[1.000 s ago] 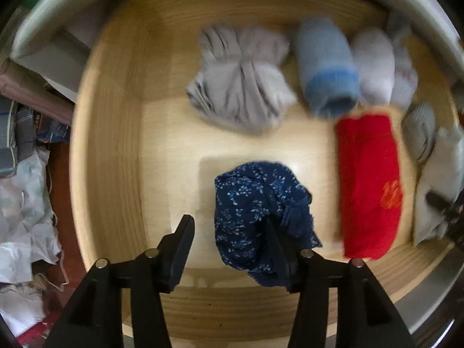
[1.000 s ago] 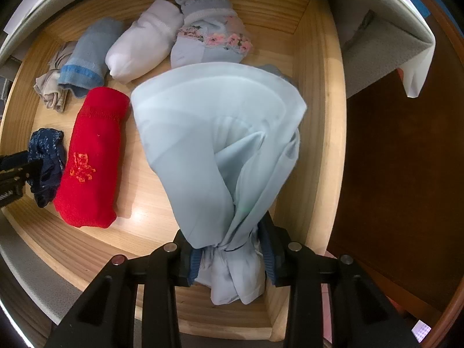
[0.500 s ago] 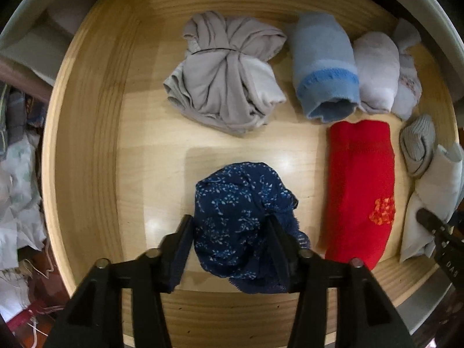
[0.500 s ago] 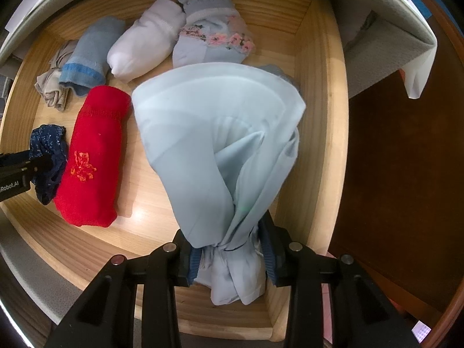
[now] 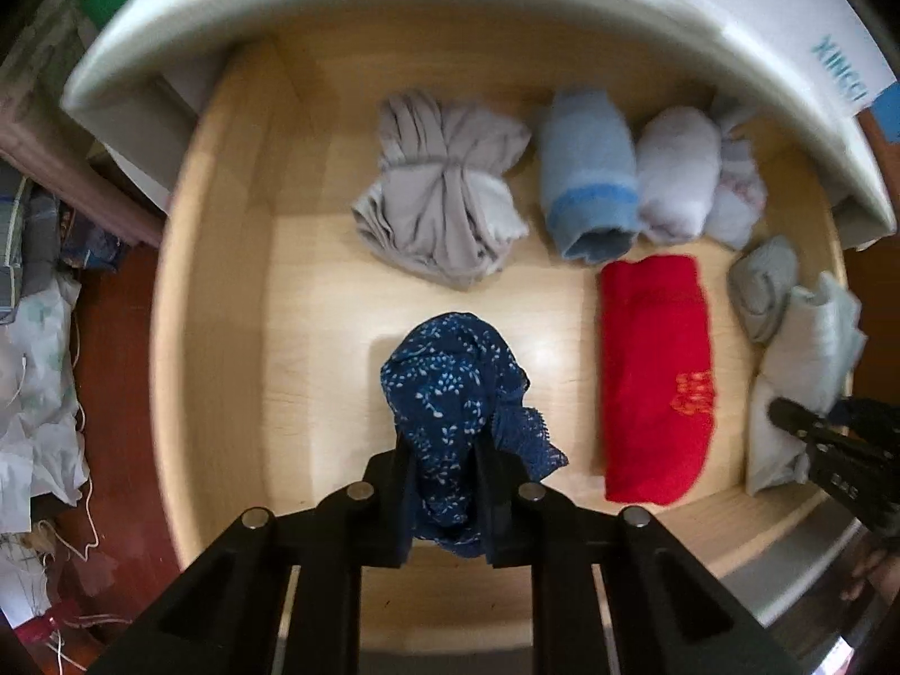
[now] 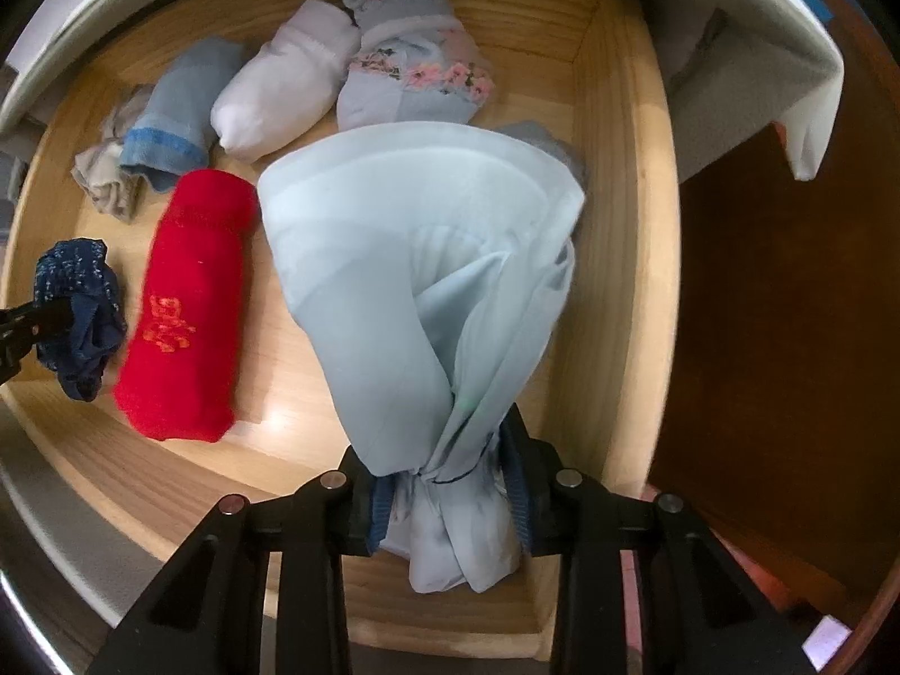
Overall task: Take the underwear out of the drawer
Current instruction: 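Carry the navy underwear into the white box and open the left gripper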
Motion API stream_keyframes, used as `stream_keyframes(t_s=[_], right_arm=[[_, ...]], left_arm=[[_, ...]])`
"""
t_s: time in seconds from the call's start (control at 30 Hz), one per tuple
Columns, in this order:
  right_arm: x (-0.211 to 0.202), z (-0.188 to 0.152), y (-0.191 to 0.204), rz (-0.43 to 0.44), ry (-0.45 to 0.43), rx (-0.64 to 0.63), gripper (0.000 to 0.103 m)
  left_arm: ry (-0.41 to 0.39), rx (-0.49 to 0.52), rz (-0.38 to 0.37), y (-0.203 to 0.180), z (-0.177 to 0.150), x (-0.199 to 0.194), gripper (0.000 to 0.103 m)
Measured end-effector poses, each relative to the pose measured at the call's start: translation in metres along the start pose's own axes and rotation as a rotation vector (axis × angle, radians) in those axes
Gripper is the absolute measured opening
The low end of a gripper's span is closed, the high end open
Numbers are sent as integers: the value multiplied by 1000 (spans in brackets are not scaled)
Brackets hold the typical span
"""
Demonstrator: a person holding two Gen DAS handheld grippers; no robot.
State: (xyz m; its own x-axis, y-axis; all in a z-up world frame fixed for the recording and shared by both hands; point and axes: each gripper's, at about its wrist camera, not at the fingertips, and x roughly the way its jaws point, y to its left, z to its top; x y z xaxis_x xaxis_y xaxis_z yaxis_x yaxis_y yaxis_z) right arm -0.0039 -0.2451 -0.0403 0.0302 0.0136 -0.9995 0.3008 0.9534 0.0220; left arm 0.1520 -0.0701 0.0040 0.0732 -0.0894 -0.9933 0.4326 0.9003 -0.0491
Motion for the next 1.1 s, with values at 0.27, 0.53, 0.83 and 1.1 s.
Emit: stream_keyframes(t_s=[0.27,0.53,0.83,1.1], right_arm=[[0,-1,-6,11,-8,18,28],[1,-10,3,-26,-30,6,28],[-1,-22,13,-27,-48,8,28],[-2,-24,12,-29,-55,5,29]], left_arm=[[-130,46,-31,5,-4,-74,17],[-302,102,-50,11,0,-182,17],[-558,147,-42,1,50,-308,17],[-594,160,-44,-18,128,-298,17]])
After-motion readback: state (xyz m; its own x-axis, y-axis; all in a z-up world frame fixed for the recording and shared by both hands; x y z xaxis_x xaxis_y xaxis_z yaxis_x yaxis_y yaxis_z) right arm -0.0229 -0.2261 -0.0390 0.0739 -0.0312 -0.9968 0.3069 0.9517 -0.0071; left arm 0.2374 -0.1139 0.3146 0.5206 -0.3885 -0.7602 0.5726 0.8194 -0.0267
